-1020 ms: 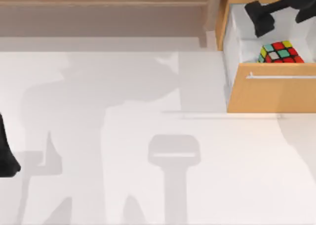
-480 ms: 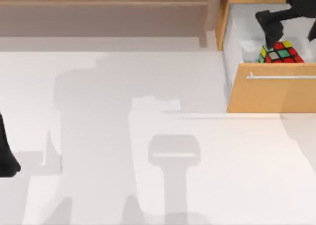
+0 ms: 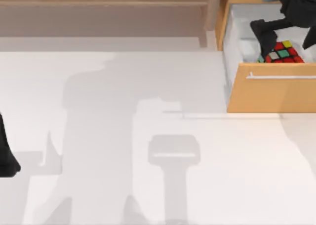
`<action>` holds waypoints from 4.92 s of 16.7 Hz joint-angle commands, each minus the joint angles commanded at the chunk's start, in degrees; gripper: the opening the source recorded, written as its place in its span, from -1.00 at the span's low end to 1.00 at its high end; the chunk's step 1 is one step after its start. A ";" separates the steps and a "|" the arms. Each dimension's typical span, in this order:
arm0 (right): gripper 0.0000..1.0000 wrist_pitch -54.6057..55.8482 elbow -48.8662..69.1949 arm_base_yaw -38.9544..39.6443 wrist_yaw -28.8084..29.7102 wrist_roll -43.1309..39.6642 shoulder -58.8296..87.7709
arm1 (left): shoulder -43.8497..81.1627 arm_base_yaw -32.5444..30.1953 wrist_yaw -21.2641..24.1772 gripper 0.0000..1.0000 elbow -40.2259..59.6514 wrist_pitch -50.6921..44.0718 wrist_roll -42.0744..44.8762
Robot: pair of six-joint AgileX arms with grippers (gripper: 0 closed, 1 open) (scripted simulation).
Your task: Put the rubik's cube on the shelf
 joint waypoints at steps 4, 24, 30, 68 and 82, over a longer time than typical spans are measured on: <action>1.00 4.08 -5.52 0.04 -0.02 0.05 -1.54 | 0.00 0.00 0.00 1.00 0.00 0.00 0.00; -0.36 6.77 -3.27 -1.23 -0.13 -1.21 3.44 | 0.00 0.00 0.00 1.00 0.00 0.00 0.00; -1.00 6.77 -3.27 -1.23 -0.13 -1.21 3.44 | 0.00 0.00 0.00 1.00 0.00 0.00 0.00; -1.00 5.71 -3.42 8.92 8.14 -1.33 -12.41 | 0.00 0.00 0.00 1.00 0.00 0.00 0.00; -1.00 78.41 -29.41 35.74 27.96 -0.96 -20.19 | 0.00 0.00 0.00 1.00 0.00 0.00 0.00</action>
